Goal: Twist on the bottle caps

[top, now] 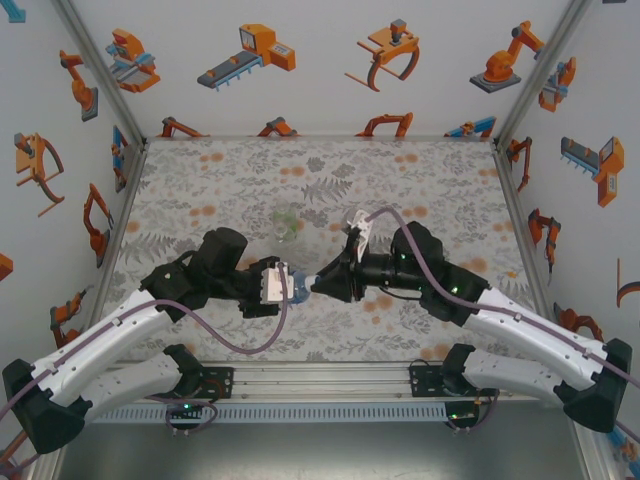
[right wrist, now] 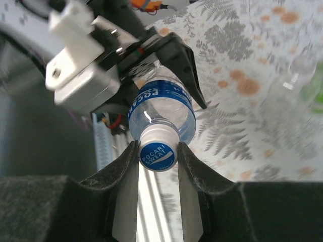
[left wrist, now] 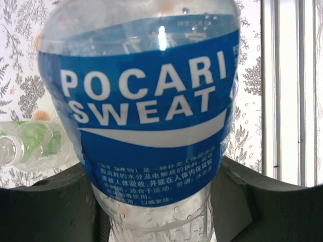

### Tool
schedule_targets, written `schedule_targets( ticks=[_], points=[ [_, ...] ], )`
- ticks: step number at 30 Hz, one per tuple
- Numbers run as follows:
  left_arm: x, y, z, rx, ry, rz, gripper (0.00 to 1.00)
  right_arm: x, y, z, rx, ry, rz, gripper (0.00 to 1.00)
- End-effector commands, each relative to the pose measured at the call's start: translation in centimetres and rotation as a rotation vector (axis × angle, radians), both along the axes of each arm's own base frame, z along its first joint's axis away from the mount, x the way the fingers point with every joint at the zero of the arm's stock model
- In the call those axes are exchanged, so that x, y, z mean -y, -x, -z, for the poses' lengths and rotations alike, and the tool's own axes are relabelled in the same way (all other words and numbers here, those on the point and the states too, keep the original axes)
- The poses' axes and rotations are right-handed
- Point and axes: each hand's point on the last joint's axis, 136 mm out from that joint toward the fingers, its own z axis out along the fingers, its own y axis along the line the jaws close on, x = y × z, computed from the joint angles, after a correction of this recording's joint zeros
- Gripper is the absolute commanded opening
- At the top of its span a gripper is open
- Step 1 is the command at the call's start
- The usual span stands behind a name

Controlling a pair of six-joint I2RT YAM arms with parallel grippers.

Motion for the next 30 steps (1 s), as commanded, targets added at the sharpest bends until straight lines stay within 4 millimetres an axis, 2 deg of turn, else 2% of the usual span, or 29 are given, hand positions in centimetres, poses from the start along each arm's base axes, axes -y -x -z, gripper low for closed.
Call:
schedule_targets(
  ticks=[1, 5, 8, 11, 15, 17, 18, 21, 22, 30],
  points=[
    [0.5, 0.9, -0.7, 0.016, 0.032, 0.066, 0.00, 1.4, -4.1, 1.7, -0.412, -0.042, 0.353, 0.00],
    [0.5, 0.7, -0.7, 0.018, 0.029, 0.060, 0.00, 3.3, -4.9, 4.5, -0.725, -0.062, 0.568, 0.00],
    [0.5, 0.5, -0.6, 0.015, 0.024, 0.048, 0.00, 3.3, -4.7, 5.4, -0.899, -0.120, 0.622, 0.00],
    [0.6, 0.4, -0.6, 0.012, 0.021, 0.042, 0.00, 3.1, -4.9, 4.7, -0.932, -0.169, 0.622, 0.00],
    [0.7, 0.1, -0.8, -0.003, 0.021, 0.020, 0.00, 2.7, -5.2, 2.2, -0.825, -0.192, 0.569, 0.00],
    [1.0, -0.1, -1.0, -0.013, 0.031, 0.008, 0.00, 2.4, -5.4, 1.6, -0.794, -0.208, 0.550, 0.00],
    [1.1, -0.1, -1.1, -0.021, 0.037, 0.003, 0.00, 2.4, -5.6, 1.4, -0.784, -0.219, 0.556, 0.08],
    [1.4, -0.6, -1.2, -0.040, 0.043, -0.022, 0.00, 2.3, -6.3, 0.8, -0.758, -0.252, 0.570, 0.42],
    [1.4, -0.8, -1.2, -0.044, 0.042, -0.036, 0.00, 2.3, -6.5, 0.7, -0.722, -0.244, 0.569, 0.46],
    [1.6, -1.9, -1.1, -0.061, 0.043, -0.107, 0.00, 2.0, -7.5, 0.1, -0.658, -0.248, 0.585, 0.48]
  ],
)
